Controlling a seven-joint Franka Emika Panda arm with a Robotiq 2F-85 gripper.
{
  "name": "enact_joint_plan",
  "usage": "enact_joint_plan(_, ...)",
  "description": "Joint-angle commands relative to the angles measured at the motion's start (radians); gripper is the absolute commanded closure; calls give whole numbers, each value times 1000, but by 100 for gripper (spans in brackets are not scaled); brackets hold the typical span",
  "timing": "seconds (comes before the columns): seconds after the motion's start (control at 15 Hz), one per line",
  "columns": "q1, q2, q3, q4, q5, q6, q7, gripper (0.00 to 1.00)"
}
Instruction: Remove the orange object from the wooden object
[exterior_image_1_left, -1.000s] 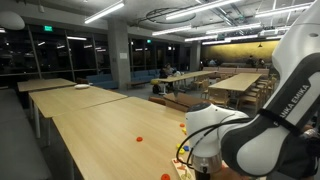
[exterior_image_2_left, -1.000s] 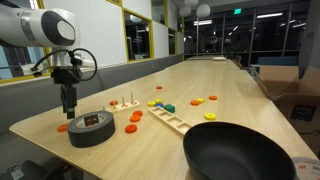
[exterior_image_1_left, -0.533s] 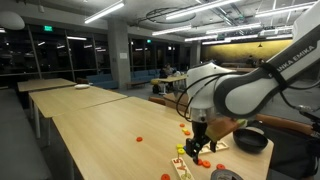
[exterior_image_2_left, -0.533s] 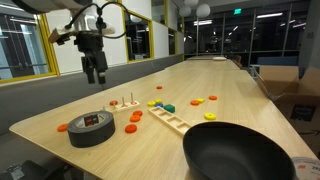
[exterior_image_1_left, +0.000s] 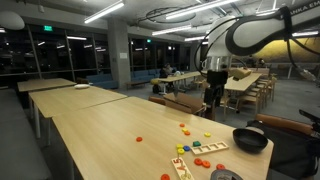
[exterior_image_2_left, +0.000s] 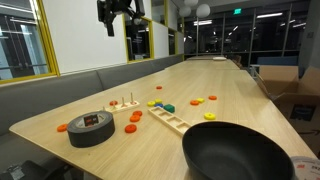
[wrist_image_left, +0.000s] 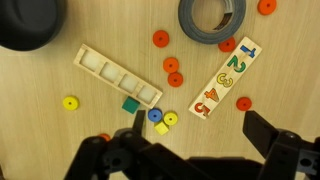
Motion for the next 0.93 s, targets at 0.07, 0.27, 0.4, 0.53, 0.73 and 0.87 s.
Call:
enact_joint_plan(0.07,-52,-72,-53,111,49,-186,-240,0)
enact_joint_plan(0.27,-77,-91,-69,148,45,-255,-302,0)
enact_joint_plan(0.4,-89,-87,-51,121,39,-225,-278,0)
enact_joint_plan(0.53,-92,-89,-54,126,38,-234,-288,0)
enact_joint_plan(0.73,-92,-88,-54,126,38,-235,-290,0)
enact_joint_plan(0.87,-92,-88,-54,126,38,-235,-290,0)
